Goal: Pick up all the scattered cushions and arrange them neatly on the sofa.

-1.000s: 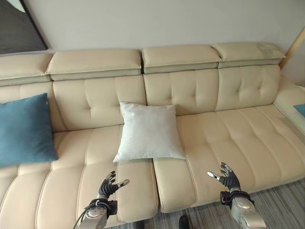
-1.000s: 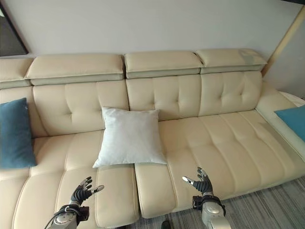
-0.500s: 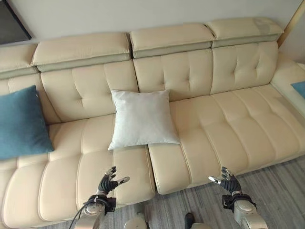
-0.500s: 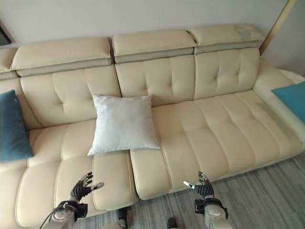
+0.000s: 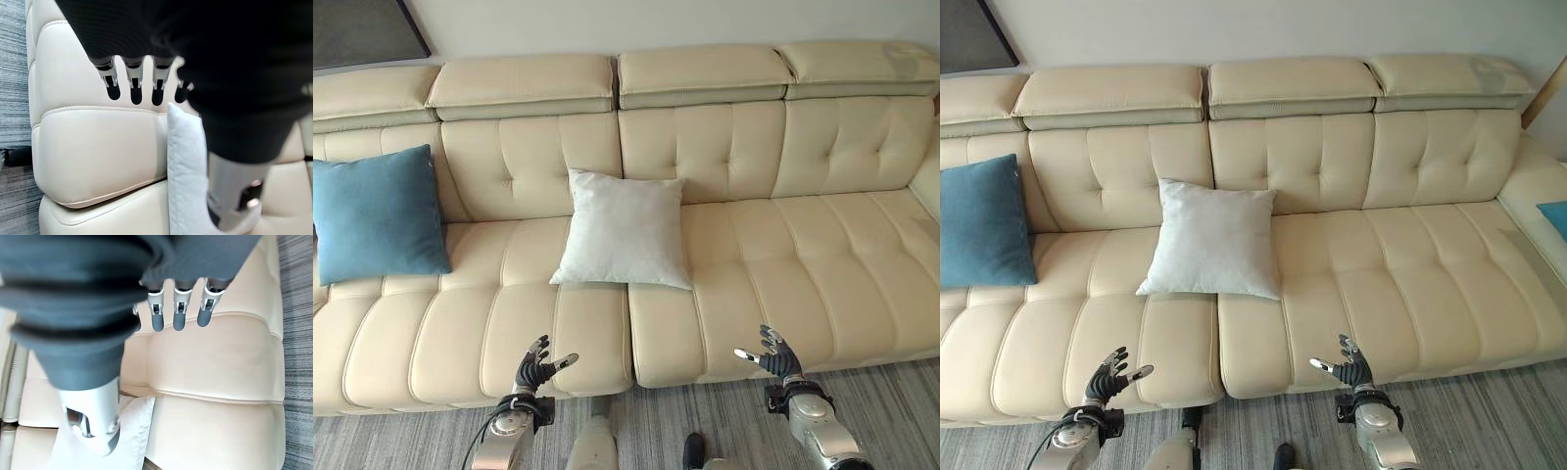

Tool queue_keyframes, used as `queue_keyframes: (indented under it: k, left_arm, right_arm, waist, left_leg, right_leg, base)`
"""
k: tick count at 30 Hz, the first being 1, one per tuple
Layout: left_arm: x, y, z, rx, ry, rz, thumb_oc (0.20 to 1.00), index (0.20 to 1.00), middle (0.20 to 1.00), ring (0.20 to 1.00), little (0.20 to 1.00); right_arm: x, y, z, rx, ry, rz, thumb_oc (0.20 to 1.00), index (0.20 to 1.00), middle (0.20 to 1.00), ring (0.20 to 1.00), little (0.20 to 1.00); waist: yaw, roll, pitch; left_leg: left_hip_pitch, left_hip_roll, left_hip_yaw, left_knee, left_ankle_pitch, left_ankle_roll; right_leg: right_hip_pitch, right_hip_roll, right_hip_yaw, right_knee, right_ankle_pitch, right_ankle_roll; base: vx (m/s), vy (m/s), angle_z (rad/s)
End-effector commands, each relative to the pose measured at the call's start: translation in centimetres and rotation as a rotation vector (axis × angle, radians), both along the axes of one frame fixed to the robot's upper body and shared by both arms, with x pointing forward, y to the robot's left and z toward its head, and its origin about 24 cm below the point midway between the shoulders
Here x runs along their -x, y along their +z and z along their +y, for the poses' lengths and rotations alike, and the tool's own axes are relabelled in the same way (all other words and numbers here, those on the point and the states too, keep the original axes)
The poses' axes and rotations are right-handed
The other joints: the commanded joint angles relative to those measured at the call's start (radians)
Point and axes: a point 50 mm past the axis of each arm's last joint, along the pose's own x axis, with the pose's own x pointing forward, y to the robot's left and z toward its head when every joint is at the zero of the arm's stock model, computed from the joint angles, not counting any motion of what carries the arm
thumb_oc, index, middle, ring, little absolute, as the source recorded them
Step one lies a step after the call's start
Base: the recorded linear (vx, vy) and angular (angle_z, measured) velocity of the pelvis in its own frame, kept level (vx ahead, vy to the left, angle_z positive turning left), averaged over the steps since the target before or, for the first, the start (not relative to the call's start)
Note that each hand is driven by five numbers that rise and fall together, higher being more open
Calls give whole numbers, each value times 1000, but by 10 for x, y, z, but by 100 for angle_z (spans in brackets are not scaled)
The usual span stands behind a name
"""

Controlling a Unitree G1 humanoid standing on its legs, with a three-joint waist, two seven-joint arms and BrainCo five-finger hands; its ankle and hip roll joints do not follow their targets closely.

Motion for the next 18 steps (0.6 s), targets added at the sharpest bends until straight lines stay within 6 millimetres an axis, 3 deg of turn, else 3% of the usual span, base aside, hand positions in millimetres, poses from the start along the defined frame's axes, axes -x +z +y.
queue_keyframes:
  k: [1, 2, 6, 12, 13, 14, 15, 16, 17, 18]
  left_arm:
    - [-23, 26, 6, -27, -23, -144, 1000, 1000, 1000, 1000, 1000]
    - [-21, 22, 0, -27, -46, -120, 1000, 1000, 1000, 1000, 1000]
    - [-18, 20, -3, -32, -79, -102, 1000, 1000, 1000, 1000, 1000]
    - [-18, 17, -7, -44, -130, -73, 1000, 1000, 1000, 1000, 1000]
    - [-21, 22, -3, -59, -140, -88, 1000, 1000, 1000, 1000, 1000]
    - [-23, 24, -1, -68, -148, -94, 1000, 1000, 1000, 1000, 1000]
    - [-23, 24, -1, -68, -148, -94, 1000, 1000, 1000, 1000, 1000]
    - [-22, 24, 0, -69, -156, -87, 1000, 1000, 1000, 1000, 1000]
    - [-22, 24, 0, -69, -156, -87, 1000, 1000, 1000, 1000, 1000]
    - [-21, 23, 1, -65, -154, -83, 1000, 1000, 1000, 1000, 1000]
  right_arm:
    - [-22, 22, 6, -13, 28, -129, 1000, 1000, 1000, 1000, 1000]
    - [-19, 19, 6, -12, 16, -118, 1000, 1000, 1000, 1000, 1000]
    - [-16, 18, 4, -19, 6, -109, 1000, 1000, 1000, 1000, 1000]
    - [0, 5, 3, -30, -25, -44, 1000, 1000, 1000, 1000, 1000]
    - [-5, 9, 8, -35, -10, -63, 1000, 1000, 1000, 1000, 1000]
    - [-7, 11, 9, -32, -7, -74, 1000, 1000, 1000, 1000, 1000]
    - [-7, 11, 9, -32, -7, -74, 1000, 1000, 1000, 1000, 1000]
    - [-9, 12, 9, -25, 1, -76, 1000, 1000, 1000, 1000, 1000]
    - [-9, 12, 9, -25, 1, -75, 1000, 1000, 1000, 1000, 1000]
    - [-9, 12, 7, -17, 0, -76, 1000, 1000, 1000, 1000, 1000]
  waist:
    - [-34, 1, 1]
    - [-46, 18, -16]
    - [-62, 33, -49]
    - [-90, 37, -29]
    - [-86, 52, 12]
    - [-82, 58, 13]
    - [-82, 58, 14]
    - [-84, 69, 7]
    - [-83, 68, 7]
    - [-85, 69, 4]
  left_leg:
    - [123, -24, 39, -69, -165, 63]
    - [170, -23, 45, -141, -142, 65]
    - [240, -38, 47, -285, -121, 65]
    - [268, -49, 107, -316, -125, 89]
    - [262, -22, 226, -292, -146, 95]
    - [261, -12, 268, -288, -147, 92]
    - [261, -12, 268, -288, -147, 92]
    - [283, 7, 328, -287, -161, 85]
    - [283, 7, 329, -288, -161, 84]
    - [288, 17, 366, -282, -157, 84]
  right_leg:
    - [-8, 53, 17, -19, -75, 86]
    - [-7, 68, 10, -28, -69, 88]
    - [-6, 76, 9, -32, -58, 100]
    - [-50, 56, 54, -3, -24, 136]
    - [-122, -7, -56, 105, -21, 149]
    - [-124, -41, -137, 126, -26, 144]
    - [-124, -42, -137, 127, -27, 145]
    - [-108, -83, -237, 167, -51, 145]
    - [-109, -83, -236, 168, -52, 145]
    - [-106, -100, -278, 181, -48, 145]
  base:
    - [-15, 103, 34]
    - [44, 124, 43]
    - [24, 107, 18]
    - [-136, 137, -29]
    - [-419, 89, -153]
    - [-323, 41, -232]
    - [-18, -6, -282]
    - [24, -3, -252]
    - [13, -30, -151]
    - [-16, -31, -77]
